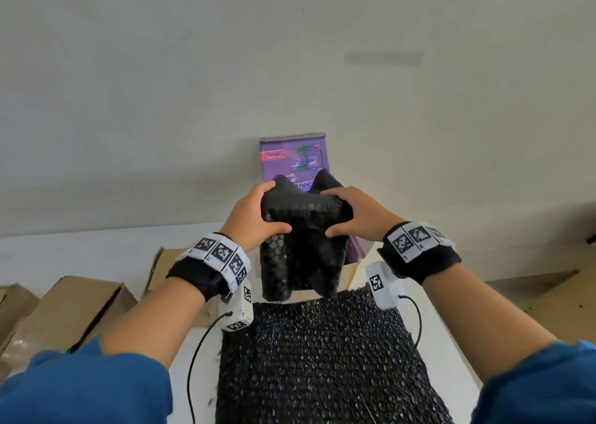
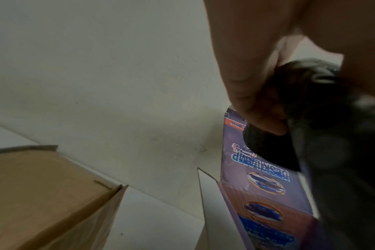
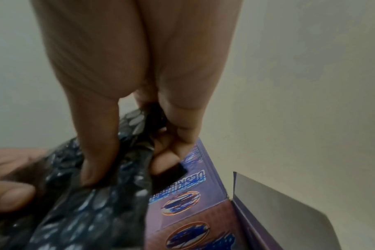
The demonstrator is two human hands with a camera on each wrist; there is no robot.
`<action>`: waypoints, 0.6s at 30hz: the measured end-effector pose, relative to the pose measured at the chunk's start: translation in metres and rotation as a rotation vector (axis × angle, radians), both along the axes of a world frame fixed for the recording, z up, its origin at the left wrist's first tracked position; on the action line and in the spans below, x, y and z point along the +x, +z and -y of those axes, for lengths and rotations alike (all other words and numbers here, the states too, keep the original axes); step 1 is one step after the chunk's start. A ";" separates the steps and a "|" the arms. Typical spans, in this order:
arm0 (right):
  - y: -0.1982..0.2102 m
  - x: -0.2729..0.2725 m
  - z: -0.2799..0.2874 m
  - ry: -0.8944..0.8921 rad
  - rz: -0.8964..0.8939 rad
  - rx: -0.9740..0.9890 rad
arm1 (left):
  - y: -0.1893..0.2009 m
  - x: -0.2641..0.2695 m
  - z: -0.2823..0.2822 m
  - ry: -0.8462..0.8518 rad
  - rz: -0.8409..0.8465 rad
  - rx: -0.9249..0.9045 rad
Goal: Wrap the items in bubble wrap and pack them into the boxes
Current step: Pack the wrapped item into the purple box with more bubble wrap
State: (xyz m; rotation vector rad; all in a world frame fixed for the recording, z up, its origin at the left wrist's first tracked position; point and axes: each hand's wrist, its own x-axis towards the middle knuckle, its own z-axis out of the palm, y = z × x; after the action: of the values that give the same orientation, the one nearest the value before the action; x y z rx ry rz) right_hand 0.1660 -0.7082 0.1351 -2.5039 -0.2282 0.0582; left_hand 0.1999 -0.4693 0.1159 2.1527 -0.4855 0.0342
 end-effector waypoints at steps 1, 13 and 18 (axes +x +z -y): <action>-0.001 0.005 0.001 0.005 0.048 -0.014 | 0.000 0.005 -0.001 0.000 0.019 0.001; -0.022 0.048 0.003 -0.358 0.002 0.549 | -0.031 0.035 0.008 0.035 -0.236 -0.254; -0.042 0.049 -0.006 -0.283 0.091 0.293 | -0.054 0.042 0.025 0.222 -0.144 -0.239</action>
State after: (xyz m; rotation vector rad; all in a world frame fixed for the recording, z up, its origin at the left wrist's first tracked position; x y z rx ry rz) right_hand 0.2146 -0.7018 0.0926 -2.2244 0.0778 -0.1916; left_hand 0.2416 -0.4942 0.0619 1.9480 -0.1489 0.0571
